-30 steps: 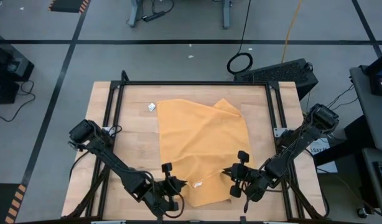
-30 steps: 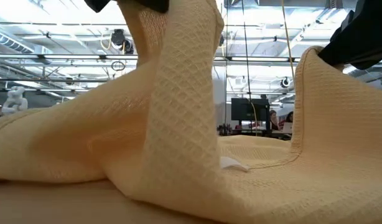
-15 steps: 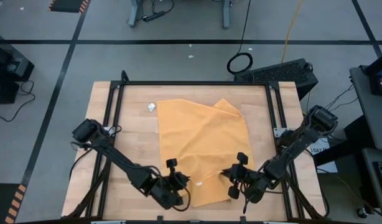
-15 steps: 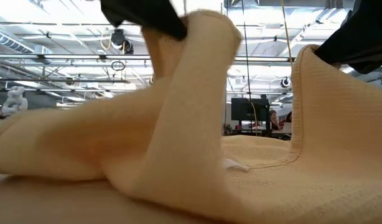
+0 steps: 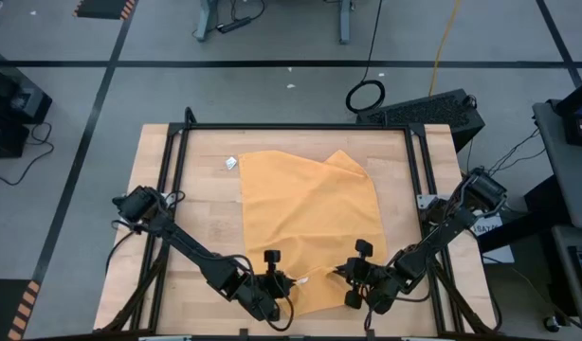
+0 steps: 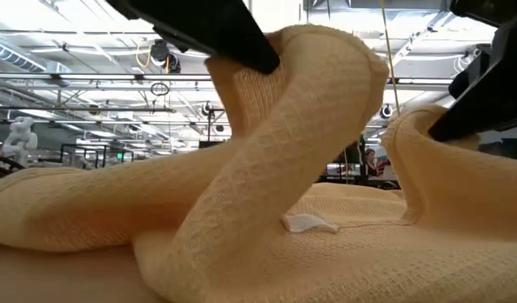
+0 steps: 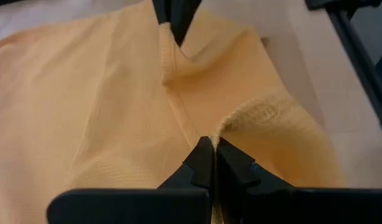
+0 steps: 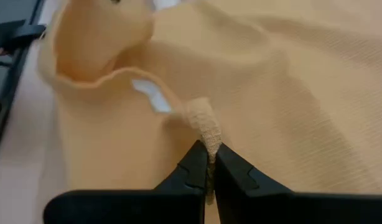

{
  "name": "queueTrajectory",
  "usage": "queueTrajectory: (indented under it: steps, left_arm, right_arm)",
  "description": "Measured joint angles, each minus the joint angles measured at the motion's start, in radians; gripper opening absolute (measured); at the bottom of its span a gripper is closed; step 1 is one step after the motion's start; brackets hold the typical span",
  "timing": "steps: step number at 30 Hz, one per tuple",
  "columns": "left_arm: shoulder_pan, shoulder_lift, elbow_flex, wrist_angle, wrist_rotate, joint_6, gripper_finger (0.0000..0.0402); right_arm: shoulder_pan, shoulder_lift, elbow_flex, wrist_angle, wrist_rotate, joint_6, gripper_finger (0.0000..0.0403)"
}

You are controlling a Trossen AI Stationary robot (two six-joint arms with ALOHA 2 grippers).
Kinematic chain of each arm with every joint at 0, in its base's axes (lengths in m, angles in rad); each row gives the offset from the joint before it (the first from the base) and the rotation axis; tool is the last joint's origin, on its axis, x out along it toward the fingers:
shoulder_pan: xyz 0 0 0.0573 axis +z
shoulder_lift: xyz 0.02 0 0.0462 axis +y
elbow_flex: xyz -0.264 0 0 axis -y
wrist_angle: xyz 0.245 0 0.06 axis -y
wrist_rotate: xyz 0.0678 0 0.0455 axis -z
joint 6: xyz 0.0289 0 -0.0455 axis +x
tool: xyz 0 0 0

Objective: Roll towel
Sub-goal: Fold the yellow towel

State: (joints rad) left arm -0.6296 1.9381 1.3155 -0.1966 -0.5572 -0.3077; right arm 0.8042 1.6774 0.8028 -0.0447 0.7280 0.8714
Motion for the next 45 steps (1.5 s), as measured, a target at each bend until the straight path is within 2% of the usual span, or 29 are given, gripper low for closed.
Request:
queueTrajectory:
  steps: [6, 16, 23, 26, 29, 31, 33, 35, 37, 39, 41, 43, 45]
  left_arm:
    - [0.011, 0.000, 0.000, 0.046, -0.001, 0.001, 0.0010]
    - [0.034, 0.000, 0.000, 0.132, -0.003, 0.076, 0.0010]
    - [0.035, 0.000, 0.000, 0.135, -0.003, 0.114, 0.0010]
    - [0.035, 0.000, 0.000, 0.135, -0.003, 0.114, 0.0010]
    - [0.034, 0.000, 0.000, 0.132, -0.005, 0.121, 0.0010]
    - [0.035, 0.000, 0.000, 0.132, -0.041, 0.161, 0.0010]
    - [0.035, -0.002, 0.000, 0.132, -0.135, 0.243, 0.0010]
    - [0.042, -0.010, 0.000, 0.134, -0.247, 0.362, 0.0010]
    - [0.062, -0.032, 0.000, 0.135, -0.312, 0.482, 0.0010]
    - [0.094, -0.064, 0.000, 0.136, -0.320, 0.596, 0.0010]
    - [0.133, -0.107, 0.000, 0.136, -0.299, 0.671, 0.0010]
    - [0.171, -0.160, 0.000, 0.135, -0.266, 0.703, 0.0010]
    - [0.201, -0.218, 0.001, 0.138, -0.222, 0.702, 0.0010]
  right_arm:
    - [0.026, -0.008, 0.000, 0.012, -0.038, -0.001, 0.0007]
    - [0.062, -0.008, 0.000, 0.008, -0.279, 0.016, 0.0007]
    - [0.065, -0.014, 0.000, 0.002, -0.490, 0.060, 0.0007]
    - [0.066, -0.045, 0.000, -0.048, -0.520, 0.110, 0.0007]
    - [0.068, -0.092, 0.022, -0.207, -0.520, 0.184, 0.0007]
    - [0.068, -0.130, 0.057, -0.357, -0.491, 0.216, 0.0006]
    - [0.069, -0.169, 0.108, -0.520, -0.409, 0.217, 0.0006]
    - [0.066, -0.207, 0.164, -0.679, -0.274, 0.197, 0.0006]
    - [0.062, -0.238, 0.222, -0.827, -0.105, 0.172, 0.0006]
    - [0.061, -0.267, 0.268, -0.939, 0.074, 0.139, 0.0006]
    - [0.053, -0.295, 0.302, -1.007, 0.209, 0.095, 0.0006]
    - [0.040, -0.329, 0.323, -1.035, 0.285, 0.053, 0.0006]
    - [0.025, -0.368, 0.334, -1.038, 0.315, 0.020, 0.0006]
